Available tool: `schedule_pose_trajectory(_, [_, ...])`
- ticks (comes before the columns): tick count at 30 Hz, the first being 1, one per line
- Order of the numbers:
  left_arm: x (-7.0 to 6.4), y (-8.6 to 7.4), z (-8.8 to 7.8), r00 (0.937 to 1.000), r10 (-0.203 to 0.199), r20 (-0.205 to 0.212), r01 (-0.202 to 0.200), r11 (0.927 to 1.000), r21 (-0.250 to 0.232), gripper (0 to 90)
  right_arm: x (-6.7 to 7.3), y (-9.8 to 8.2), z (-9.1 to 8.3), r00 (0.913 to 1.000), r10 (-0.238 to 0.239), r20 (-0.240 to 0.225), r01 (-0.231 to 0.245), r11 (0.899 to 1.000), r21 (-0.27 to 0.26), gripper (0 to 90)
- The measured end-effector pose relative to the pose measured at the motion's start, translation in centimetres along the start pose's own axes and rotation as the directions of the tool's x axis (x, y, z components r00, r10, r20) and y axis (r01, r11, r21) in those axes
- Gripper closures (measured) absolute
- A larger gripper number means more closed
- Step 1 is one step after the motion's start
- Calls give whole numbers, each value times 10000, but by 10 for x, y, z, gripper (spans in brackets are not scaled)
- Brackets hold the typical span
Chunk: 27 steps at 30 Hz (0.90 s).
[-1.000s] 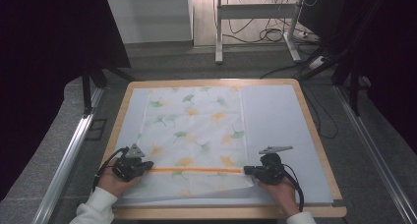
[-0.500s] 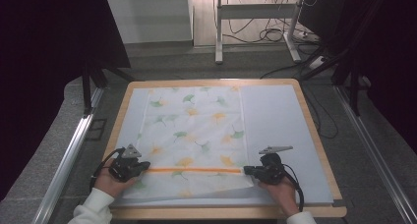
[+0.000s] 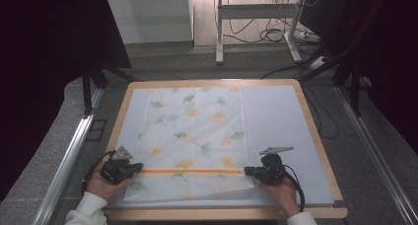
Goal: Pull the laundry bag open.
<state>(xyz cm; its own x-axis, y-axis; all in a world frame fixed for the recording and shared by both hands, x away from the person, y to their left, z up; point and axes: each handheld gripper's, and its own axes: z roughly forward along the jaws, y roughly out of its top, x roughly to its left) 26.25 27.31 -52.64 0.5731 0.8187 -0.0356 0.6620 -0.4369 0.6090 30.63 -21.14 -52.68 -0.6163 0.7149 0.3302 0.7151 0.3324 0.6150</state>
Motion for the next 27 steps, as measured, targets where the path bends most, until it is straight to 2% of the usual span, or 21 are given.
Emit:
schedule_pose_trajectory(7, [2, -4, -2, 9994, 14, -346, -11, 10000, 96, 900, 0, 0, 0, 10000, -41, 7, 41, 10000, 27, 894])
schedule_pose_trajectory(15, [14, -13, -9, 9977, -523, -427, 518, 9986, -136, 900, 0, 0, 0, 10000, -46, 12, 46, 10000, 40, 895])
schedule_pose_trajectory(17, [17, -16, -11, 9976, -640, -258, 634, 9977, -233, 900, 0, 0, 0, 10000, -42, 13, 42, 10000, 37, 894])
schedule_pose_trajectory(27, [16, -16, -6, 9978, -564, -349, 557, 9982, -215, 900, 0, 1, 0, 10000, -55, 17, 55, 10000, 43, 894])
